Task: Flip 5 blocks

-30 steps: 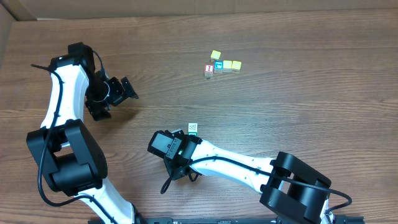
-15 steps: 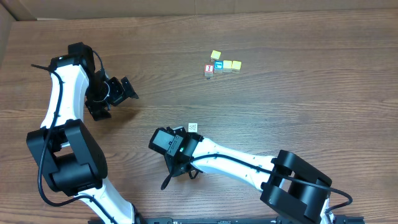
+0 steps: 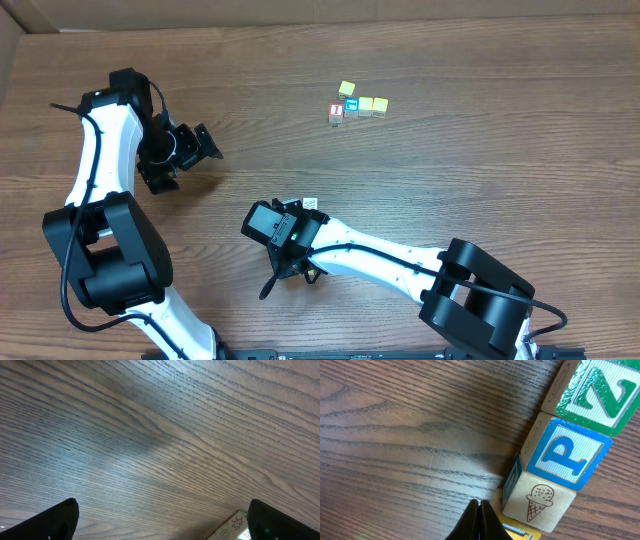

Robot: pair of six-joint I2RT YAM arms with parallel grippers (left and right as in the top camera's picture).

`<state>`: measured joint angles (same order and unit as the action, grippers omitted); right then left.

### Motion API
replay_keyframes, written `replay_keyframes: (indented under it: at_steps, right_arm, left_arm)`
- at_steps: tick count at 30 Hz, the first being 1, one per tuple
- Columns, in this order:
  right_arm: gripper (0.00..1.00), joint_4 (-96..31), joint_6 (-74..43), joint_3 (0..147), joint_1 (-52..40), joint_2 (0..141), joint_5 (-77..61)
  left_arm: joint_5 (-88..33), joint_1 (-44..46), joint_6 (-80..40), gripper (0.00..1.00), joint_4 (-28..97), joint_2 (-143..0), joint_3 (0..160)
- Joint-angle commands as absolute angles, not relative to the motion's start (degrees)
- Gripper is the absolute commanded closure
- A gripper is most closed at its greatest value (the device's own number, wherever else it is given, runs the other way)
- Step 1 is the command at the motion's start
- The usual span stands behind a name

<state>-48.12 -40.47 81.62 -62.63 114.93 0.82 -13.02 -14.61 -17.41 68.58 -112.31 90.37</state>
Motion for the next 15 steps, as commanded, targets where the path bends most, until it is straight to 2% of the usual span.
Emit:
replay_keyframes:
  at_steps: [1,15]
  right_arm:
    - [0.96,-48.1,-40.9,81.5,-62.5,115.4,1.0]
    - [0.96,-49.2,-40.5,82.6,-62.5,115.4,0.8]
  left_arm:
    - [-12.9,-14.2,-16.9,0.0,68.5,-112.6,91.2]
    - [-12.9,-14.2,-16.9,0.0,68.5,-112.6,91.2]
